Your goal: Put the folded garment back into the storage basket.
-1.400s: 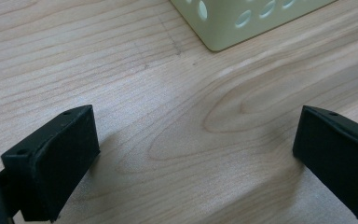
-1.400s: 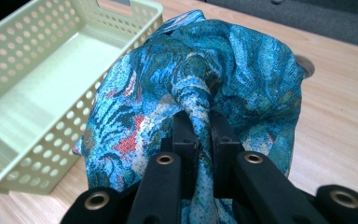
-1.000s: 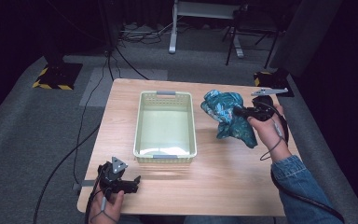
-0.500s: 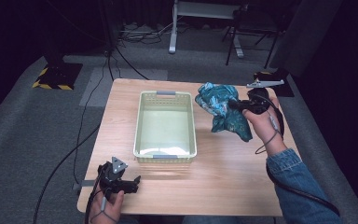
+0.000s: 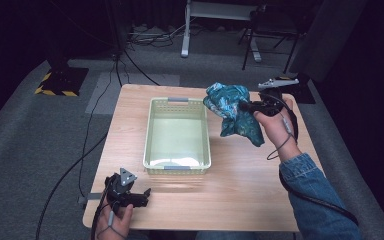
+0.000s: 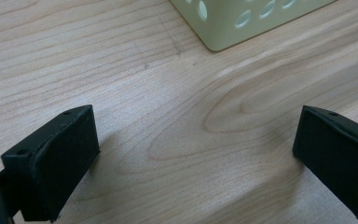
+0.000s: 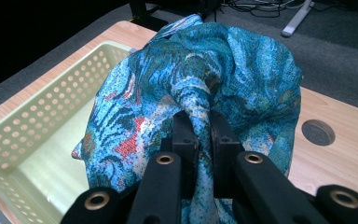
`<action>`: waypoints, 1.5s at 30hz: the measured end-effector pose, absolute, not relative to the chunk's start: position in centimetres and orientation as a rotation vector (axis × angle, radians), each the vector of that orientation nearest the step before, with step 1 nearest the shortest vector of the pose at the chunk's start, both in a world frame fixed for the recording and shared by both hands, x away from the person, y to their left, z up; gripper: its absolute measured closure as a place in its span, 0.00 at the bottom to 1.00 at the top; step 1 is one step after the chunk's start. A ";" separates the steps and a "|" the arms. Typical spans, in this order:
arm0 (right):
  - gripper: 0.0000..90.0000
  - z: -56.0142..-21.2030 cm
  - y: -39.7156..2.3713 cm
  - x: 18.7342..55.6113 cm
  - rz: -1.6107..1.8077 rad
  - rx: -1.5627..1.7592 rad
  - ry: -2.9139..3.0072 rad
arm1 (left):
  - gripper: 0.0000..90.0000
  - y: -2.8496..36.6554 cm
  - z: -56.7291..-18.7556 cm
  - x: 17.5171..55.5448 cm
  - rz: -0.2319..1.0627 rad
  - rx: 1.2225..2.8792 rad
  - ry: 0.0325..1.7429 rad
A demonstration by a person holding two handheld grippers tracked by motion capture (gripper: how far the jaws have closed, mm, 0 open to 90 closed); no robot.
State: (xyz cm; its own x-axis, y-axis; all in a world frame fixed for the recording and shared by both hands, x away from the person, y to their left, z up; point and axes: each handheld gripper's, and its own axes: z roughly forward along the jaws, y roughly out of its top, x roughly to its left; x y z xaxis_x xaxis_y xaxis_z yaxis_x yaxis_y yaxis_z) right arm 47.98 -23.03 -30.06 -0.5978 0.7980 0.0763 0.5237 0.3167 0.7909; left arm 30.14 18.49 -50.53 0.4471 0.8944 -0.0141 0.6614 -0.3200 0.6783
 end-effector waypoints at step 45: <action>0.93 -28.8 -14.2 48.9 1.242 1.148 2.271 | 0.00 18.5 -50.5 30.1 0.487 2.096 1.281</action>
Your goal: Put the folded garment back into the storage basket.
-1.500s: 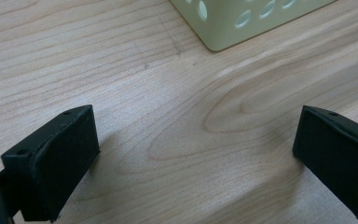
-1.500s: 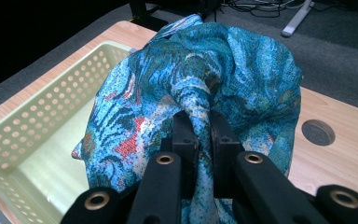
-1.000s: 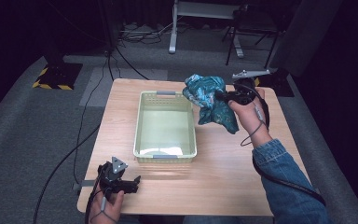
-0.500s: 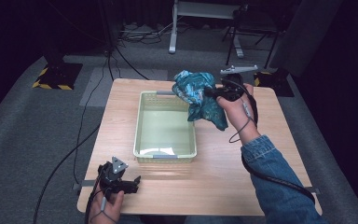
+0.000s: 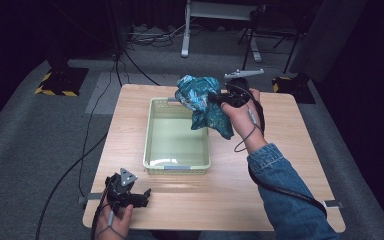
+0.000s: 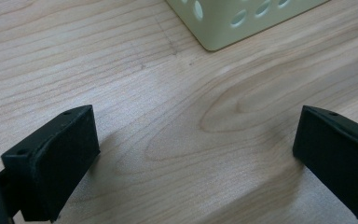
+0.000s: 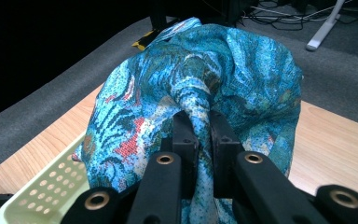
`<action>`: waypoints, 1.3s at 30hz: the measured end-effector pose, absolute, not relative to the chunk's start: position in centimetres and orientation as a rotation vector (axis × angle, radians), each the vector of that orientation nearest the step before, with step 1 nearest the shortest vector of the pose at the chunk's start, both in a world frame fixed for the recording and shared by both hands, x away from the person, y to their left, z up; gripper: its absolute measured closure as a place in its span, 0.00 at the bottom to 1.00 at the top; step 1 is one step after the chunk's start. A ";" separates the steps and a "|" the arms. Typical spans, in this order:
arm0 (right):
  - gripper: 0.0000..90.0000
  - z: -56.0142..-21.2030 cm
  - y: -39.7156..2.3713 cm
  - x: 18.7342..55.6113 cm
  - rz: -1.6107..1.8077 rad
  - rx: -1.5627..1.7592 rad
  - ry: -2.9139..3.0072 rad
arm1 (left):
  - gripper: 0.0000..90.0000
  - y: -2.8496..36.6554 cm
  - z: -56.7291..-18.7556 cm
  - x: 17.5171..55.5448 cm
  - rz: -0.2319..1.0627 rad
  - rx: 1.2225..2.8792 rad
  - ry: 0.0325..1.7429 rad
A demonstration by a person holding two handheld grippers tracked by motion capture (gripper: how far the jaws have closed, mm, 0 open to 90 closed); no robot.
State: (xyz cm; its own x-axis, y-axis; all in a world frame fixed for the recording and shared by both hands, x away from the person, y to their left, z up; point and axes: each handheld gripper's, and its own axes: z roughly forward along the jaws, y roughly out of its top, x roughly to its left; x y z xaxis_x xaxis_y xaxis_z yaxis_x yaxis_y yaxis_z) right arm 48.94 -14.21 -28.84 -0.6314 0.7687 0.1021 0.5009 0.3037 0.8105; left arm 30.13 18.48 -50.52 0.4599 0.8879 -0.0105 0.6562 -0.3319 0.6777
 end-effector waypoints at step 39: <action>0.93 -32.5 -8.1 50.0 1.247 1.184 2.340 | 0.00 18.4 -50.5 30.1 0.482 2.099 1.272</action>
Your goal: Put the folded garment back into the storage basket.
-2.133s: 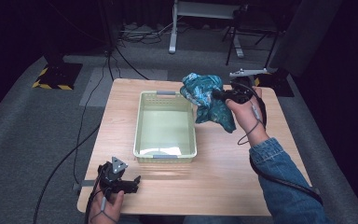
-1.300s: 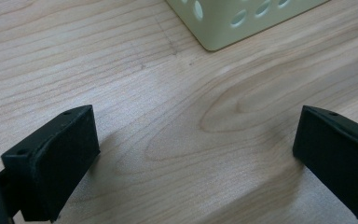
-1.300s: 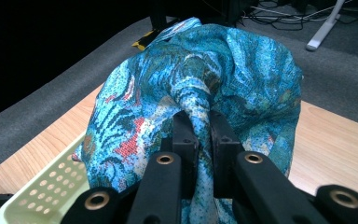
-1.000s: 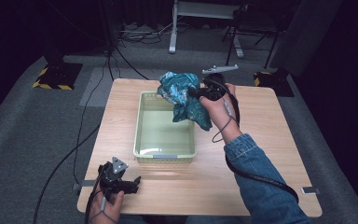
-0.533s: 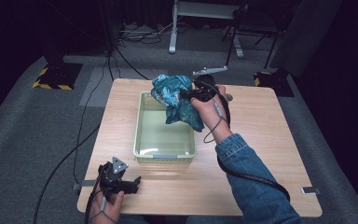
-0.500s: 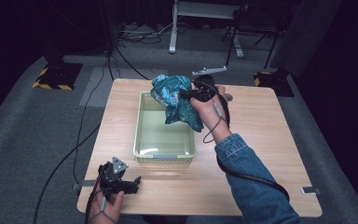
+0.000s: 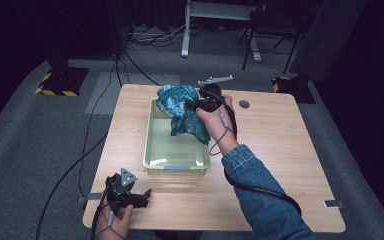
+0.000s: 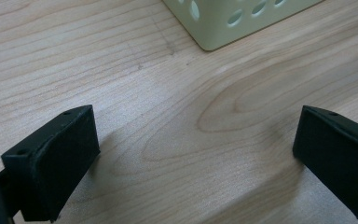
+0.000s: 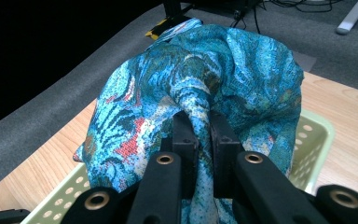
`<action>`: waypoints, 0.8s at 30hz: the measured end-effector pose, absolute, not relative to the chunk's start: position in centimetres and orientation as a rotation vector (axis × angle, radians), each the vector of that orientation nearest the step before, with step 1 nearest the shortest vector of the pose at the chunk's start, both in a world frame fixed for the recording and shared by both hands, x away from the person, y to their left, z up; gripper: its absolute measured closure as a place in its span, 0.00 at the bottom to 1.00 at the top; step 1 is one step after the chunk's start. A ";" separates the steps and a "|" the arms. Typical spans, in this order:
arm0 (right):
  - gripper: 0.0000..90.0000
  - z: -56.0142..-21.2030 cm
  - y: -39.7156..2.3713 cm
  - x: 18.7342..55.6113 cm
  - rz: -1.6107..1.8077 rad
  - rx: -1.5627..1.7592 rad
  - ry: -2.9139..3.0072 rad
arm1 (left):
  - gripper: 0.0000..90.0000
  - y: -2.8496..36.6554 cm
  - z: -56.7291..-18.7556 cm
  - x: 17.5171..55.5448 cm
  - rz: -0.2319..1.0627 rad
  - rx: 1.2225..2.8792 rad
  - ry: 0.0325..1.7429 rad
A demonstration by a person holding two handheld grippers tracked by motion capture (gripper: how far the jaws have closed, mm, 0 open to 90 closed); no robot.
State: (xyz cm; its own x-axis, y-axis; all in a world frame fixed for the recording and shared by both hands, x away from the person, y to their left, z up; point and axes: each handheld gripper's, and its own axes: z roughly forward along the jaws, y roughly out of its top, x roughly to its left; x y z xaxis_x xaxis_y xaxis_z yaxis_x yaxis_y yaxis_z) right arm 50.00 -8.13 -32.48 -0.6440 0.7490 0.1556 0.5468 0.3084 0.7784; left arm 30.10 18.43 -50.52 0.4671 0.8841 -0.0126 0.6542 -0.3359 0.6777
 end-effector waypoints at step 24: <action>0.93 -34.9 -6.5 50.3 1.185 1.212 2.375 | 0.00 18.4 -50.5 30.1 0.481 2.100 1.270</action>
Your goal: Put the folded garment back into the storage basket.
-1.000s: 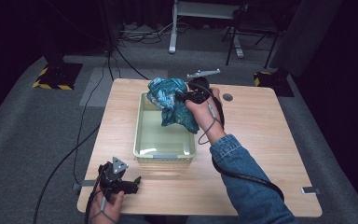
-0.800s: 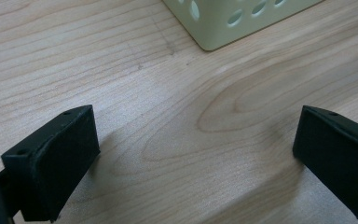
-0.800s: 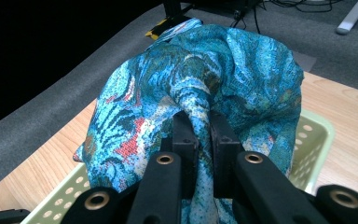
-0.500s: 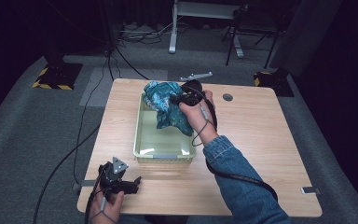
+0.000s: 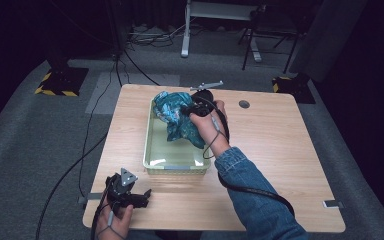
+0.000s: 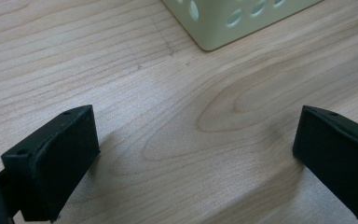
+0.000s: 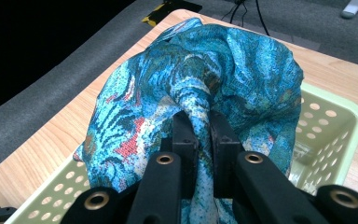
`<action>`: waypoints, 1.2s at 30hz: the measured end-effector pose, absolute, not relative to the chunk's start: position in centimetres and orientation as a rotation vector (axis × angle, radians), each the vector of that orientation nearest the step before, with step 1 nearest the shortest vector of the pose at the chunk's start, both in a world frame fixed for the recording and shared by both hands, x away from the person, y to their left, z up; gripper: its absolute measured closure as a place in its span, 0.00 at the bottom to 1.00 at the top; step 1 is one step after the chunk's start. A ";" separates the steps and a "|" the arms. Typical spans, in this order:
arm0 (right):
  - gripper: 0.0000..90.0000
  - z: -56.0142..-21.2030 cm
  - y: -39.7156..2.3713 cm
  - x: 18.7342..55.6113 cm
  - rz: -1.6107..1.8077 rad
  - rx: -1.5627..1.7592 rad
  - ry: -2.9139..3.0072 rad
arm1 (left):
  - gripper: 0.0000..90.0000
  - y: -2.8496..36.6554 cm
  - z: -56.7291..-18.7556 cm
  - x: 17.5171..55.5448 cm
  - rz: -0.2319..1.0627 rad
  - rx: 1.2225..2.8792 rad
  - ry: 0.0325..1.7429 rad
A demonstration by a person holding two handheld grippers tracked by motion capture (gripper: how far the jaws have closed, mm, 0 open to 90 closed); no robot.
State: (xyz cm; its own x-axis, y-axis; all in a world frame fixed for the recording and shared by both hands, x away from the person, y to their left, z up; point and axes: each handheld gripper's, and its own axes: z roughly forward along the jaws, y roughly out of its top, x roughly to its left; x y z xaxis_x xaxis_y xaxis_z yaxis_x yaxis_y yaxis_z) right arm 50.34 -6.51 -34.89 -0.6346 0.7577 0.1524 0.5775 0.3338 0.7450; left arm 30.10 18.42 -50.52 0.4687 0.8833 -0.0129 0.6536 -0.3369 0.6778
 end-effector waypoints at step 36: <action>0.33 -35.0 -9.8 49.7 1.233 1.019 2.437 | 0.00 18.4 -50.5 30.1 0.479 2.101 1.268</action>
